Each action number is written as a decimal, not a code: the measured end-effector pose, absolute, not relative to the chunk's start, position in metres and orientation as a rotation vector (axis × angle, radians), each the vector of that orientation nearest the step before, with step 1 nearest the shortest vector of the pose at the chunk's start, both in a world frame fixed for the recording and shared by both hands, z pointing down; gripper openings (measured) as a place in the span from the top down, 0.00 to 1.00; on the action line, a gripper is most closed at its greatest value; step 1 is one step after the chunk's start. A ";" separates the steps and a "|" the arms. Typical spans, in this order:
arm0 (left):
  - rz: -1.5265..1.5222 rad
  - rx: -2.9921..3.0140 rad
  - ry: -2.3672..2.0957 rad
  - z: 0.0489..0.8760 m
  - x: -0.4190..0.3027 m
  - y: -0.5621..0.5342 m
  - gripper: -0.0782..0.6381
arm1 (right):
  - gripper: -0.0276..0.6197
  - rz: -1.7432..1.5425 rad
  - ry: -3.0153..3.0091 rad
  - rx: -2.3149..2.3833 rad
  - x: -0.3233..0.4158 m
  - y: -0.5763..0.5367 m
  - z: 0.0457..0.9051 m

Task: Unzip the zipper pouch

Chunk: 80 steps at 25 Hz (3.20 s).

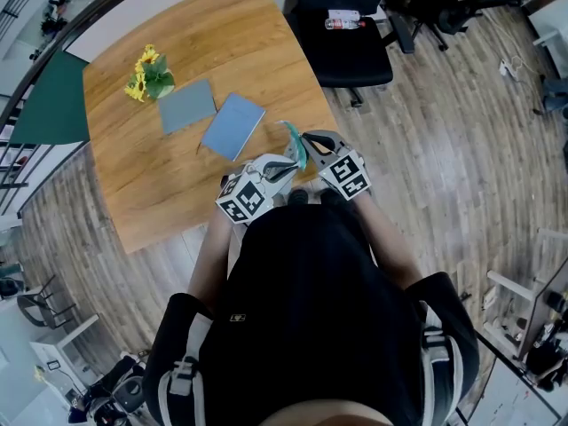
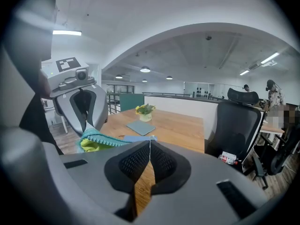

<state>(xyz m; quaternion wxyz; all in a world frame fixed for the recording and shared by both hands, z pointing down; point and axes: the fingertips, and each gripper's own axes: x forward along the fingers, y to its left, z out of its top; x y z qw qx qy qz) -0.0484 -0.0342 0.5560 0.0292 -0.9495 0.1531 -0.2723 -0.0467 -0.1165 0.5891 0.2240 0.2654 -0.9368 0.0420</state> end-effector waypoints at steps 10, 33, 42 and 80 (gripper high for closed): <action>-0.811 -2.942 0.464 0.550 -0.052 -0.038 0.88 | 0.95 0.101 -2.568 0.761 -0.048 -0.128 0.588; -0.782 -2.951 0.422 0.541 -0.043 -0.023 0.88 | 0.95 0.099 -2.549 0.831 -0.031 -0.132 0.589; -0.774 -2.946 0.408 0.536 -0.040 -0.022 0.88 | 0.95 0.099 -2.539 0.851 -0.024 -0.136 0.588; -0.739 -2.965 0.394 0.528 -0.047 -0.021 0.88 | 0.94 0.052 -2.487 0.850 -0.016 -0.153 0.583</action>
